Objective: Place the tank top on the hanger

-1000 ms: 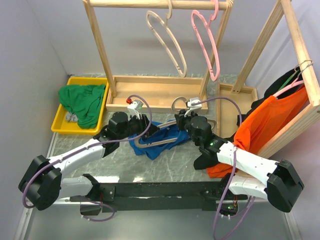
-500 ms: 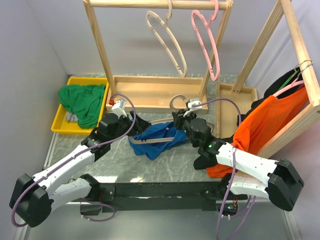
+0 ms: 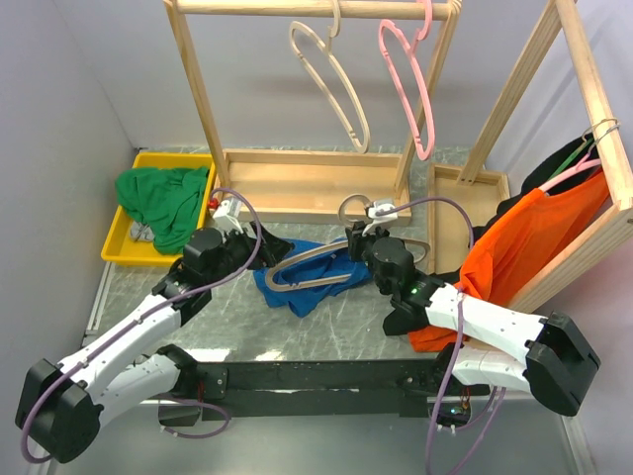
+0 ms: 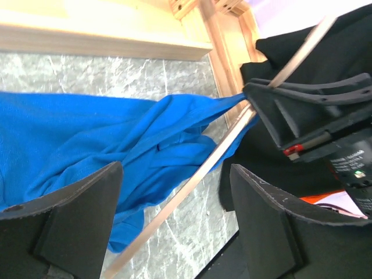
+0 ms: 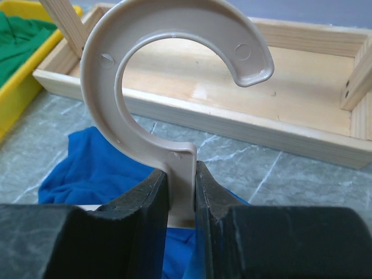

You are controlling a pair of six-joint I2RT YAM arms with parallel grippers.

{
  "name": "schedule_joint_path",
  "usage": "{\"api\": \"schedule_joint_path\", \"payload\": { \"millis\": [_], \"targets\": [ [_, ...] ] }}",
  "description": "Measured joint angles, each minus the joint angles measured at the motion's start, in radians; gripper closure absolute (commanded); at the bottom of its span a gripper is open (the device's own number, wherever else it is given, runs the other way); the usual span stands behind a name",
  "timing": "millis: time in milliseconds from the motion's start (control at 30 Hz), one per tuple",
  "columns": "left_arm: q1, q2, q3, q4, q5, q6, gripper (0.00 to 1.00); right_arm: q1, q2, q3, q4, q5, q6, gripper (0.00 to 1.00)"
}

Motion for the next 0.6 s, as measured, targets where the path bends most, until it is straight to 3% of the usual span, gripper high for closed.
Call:
{"api": "schedule_joint_path", "payload": {
  "millis": [100, 267, 600],
  "targets": [
    [0.002, -0.014, 0.0, -0.001, -0.003, 0.016, 0.21, 0.0, 0.0, -0.005, -0.01, 0.003, -0.004, 1.0],
    [0.028, -0.024, 0.013, -0.095, -0.087, 0.013, 0.39, 0.002, -0.004, -0.006, -0.02, 0.006, -0.005, 1.0],
    [0.051, 0.077, 0.06, -0.277, -0.176, -0.003, 0.47, 0.022, -0.056, -0.055, -0.033, 0.041, -0.019, 1.0]
  ]
}}
